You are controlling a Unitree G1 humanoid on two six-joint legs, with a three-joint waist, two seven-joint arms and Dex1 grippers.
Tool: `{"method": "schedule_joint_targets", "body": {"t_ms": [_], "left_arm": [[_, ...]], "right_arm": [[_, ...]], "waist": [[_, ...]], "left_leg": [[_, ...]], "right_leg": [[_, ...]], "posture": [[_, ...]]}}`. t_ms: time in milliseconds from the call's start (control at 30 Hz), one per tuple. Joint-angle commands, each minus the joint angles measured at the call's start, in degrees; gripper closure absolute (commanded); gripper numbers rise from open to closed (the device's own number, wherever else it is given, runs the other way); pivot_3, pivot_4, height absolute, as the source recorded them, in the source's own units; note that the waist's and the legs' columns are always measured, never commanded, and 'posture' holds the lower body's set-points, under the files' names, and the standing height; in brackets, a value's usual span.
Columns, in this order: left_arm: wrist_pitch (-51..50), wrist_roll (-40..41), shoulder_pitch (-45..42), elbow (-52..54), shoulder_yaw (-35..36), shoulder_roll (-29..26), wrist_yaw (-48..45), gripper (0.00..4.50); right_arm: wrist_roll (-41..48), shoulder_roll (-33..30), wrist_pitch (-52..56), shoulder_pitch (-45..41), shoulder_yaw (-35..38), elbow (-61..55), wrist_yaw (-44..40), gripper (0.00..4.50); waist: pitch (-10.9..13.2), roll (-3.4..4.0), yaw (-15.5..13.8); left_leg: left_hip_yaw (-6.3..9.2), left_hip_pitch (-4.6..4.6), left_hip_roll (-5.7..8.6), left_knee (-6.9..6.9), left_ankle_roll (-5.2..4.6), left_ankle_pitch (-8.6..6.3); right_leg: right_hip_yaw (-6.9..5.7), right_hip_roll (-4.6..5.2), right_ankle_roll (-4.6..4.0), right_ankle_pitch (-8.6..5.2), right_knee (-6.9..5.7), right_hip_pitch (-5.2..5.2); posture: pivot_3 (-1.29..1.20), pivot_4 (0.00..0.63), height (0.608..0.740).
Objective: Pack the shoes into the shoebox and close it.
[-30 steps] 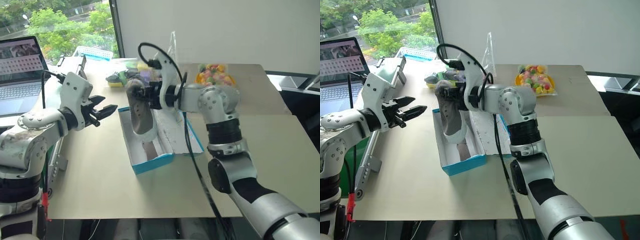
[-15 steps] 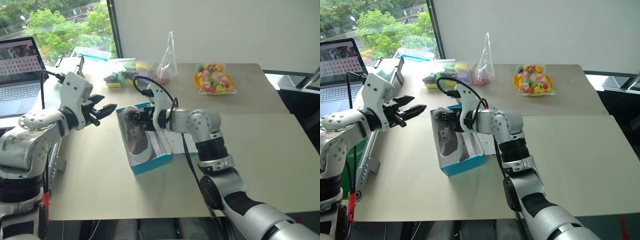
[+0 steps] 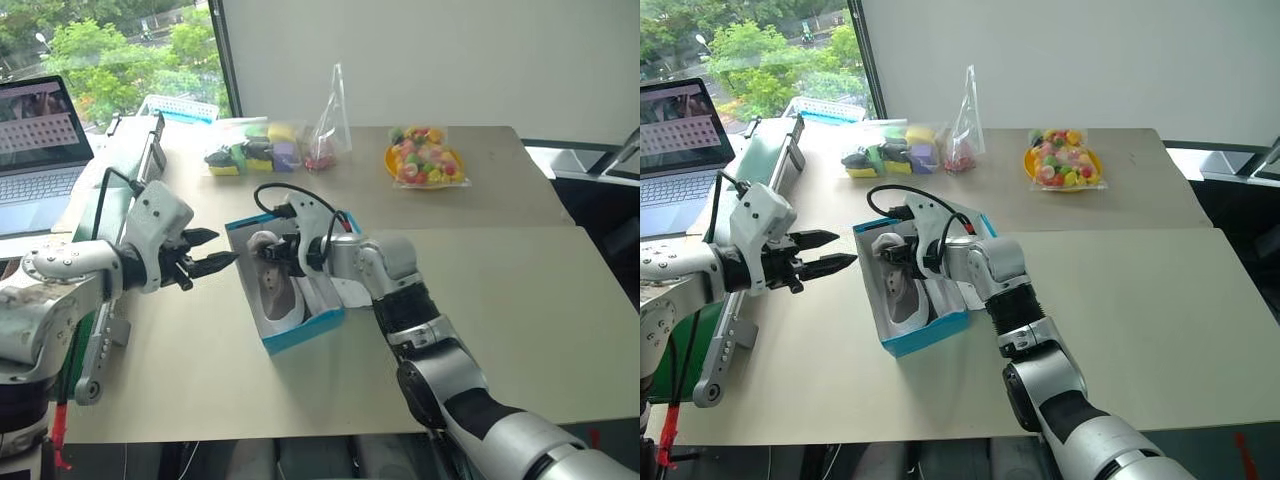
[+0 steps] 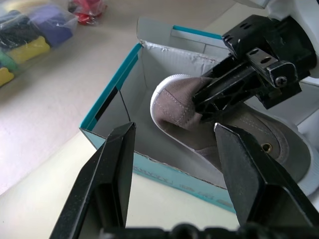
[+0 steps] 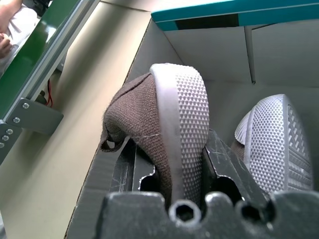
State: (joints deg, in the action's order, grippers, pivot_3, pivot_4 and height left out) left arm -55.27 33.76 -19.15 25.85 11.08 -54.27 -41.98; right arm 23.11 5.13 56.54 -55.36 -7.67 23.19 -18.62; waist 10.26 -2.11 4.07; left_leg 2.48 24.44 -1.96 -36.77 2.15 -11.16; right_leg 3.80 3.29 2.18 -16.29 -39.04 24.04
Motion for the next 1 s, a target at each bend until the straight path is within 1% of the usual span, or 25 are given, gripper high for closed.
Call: {"method": "schedule_joint_targets", "body": {"t_ms": [33,200,367,433,467,533,567,733,800,867,900,933,967,1000], "left_arm": [[1.8,0.0,1.3,1.2,1.4,-1.8,-2.0,1.82],[3.3,-1.2,2.7,0.0,1.8,-2.6,-3.1,1.82],[3.8,-1.1,4.0,0.7,2.2,-2.7,-3.1,1.82],[3.8,-1.0,4.5,1.1,2.3,-2.6,-3.1,1.77],[3.9,-0.9,4.6,1.1,2.3,-2.6,-3.1,1.77],[4.1,-1.0,4.8,1.0,2.2,-2.7,-3.4,1.77],[4.3,-1.0,4.8,0.9,2.1,-2.8,-3.6,1.77],[5.5,-1.4,4.2,-0.1,0.9,-3.1,-5.2,1.77],[6.3,-1.5,3.8,-0.5,0.0,-3.4,-6.5,1.77],[7.0,-1.7,3.3,-0.9,-1.3,-3.9,-8.0,1.77],[7.3,-1.9,3.0,-1.0,-2.0,-4.0,-8.8,1.77],[7.7,-2.1,2.5,-1.0,-3.3,-4.0,-9.7,1.77],[8.0,-2.2,1.6,-1.1,-4.7,-3.8,-10.5,1.77],[8.3,-2.4,0.9,-1.3,-5.6,-3.6,-11.1,1.77]], "right_arm": [[-3.4,1.3,-4.1,-0.4,-3.6,4.2,-2.7,3.97],[-10.2,1.5,-9.7,-0.1,-11.0,10.7,-5.6,3.97],[-17.6,1.4,-15.9,-0.3,-16.9,16.5,-6.0,3.97],[-19.1,1.3,-16.7,-0.5,-17.7,17.1,-6.5,3.0],[-19.4,1.3,-16.9,-0.6,-17.7,17.3,-6.8,2.81],[-19.1,0.9,-15.5,-1.4,-16.8,13.6,-7.6,2.0],[-18.9,0.7,-14.9,-1.9,-16.1,11.7,-7.7,1.67],[-16.0,-2.2,-6.9,-6.2,-9.6,-1.7,-7.8,0.04],[-13.3,-4.3,-1.1,-8.1,-5.8,-8.0,-9.0,0.04],[-8.4,-6.0,5.3,-8.6,-1.4,-13.5,-11.2,0.04],[-5.8,-6.9,8.6,-8.1,0.4,-15.8,-12.7,0.04],[-5.1,-10.3,9.7,-6.7,-0.9,-18.3,-15.3,0.04],[-5.6,-14.6,9.3,-4.8,-3.3,-20.7,-17.8,0.04],[-6.1,-17.6,8.8,-3.6,-5.1,-22.3,-19.3,0.04]], "waist": [[0.0,0.0,0.0],[0.0,0.0,-0.1],[0.0,-0.01,-0.1],[0.0,-0.01,-0.1],[0.0,-0.01,-0.1],[0.0,-0.01,-0.2],[0.0,-0.01,-0.2],[0.0,0.01,-0.3],[0.0,0.01,-0.3],[0.0,0.01,-0.4],[0.0,0.0,-0.5],[-1.7,-0.04,-0.2],[-2.2,-0.02,-0.2],[-3.2,-0.1,-0.3]], "left_leg": [[0.0,-0.07,-0.01,0.0,0.0,0.0],[-0.01,-0.06,-0.02,0.02,0.0,0.0],[-0.01,-0.14,-0.02,0.03,0.0,-0.01],[-0.01,-0.28,-0.02,0.03,0.0,-0.01],[0.0,-0.35,-0.03,0.03,0.0,-0.01],[0.02,-0.59,-0.02,0.04,0.0,-0.02],[0.02,-0.7,-0.02,0.04,-0.01,-0.03],[0.08,-0.62,-0.03,0.05,0.0,-0.03],[0.09,-0.45,-0.02,0.05,0.0,-0.03],[0.1,-0.17,-0.01,0.04,0.0,-0.02],[0.1,-0.12,-0.02,0.04,-0.01,-0.02],[0.1,-0.11,-0.02,0.05,-0.01,-0.03],[0.12,0.33,-0.01,0.21,0.06,0.02],[0.16,0.32,-0.02,0.26,0.18,0.09]], "right_leg": [[0.0,-0.01,0.0,0.0,0.0,-0.05],[0.01,-0.03,-0.02,-0.01,0.0,-0.02],[0.01,-0.01,-0.01,-0.01,0.02,-0.1],[0.01,-0.02,-0.02,-0.01,0.0,-0.24],[0.01,-0.02,-0.02,-0.02,0.02,-0.35],[-0.01,-0.02,-0.02,-0.03,0.1,-0.65],[-0.02,-0.02,-0.01,-0.04,0.15,-0.8],[-0.06,-0.03,-0.03,-0.05,0.15,-0.73],[-0.06,-0.02,-0.03,-0.04,0.12,-0.56],[-0.06,-0.01,-0.04,-0.04,0.06,-0.23],[-0.06,-0.01,-0.04,-0.04,0.04,-0.15],[-0.06,-0.01,-0.04,-0.04,0.03,-0.13],[-0.12,0.0,-0.05,-0.04,-0.2,0.31],[-0.16,-0.02,-0.05,-0.04,-0.18,0.3]], "posture": [[0.0,0.15,0.74],[0.0,0.15,0.74],[0.0,0.15,0.74],[0.0,0.15,0.74],[0.0,0.15,0.74],[0.0,0.15,0.74],[0.0,0.15,0.74],[0.0,0.15,0.74],[0.0,0.15,0.74],[0.0,0.15,0.74],[0.0,0.0,0.74],[0.0,0.0,0.74],[0.0,0.0,0.74],[0.0,0.0,0.74]]}}
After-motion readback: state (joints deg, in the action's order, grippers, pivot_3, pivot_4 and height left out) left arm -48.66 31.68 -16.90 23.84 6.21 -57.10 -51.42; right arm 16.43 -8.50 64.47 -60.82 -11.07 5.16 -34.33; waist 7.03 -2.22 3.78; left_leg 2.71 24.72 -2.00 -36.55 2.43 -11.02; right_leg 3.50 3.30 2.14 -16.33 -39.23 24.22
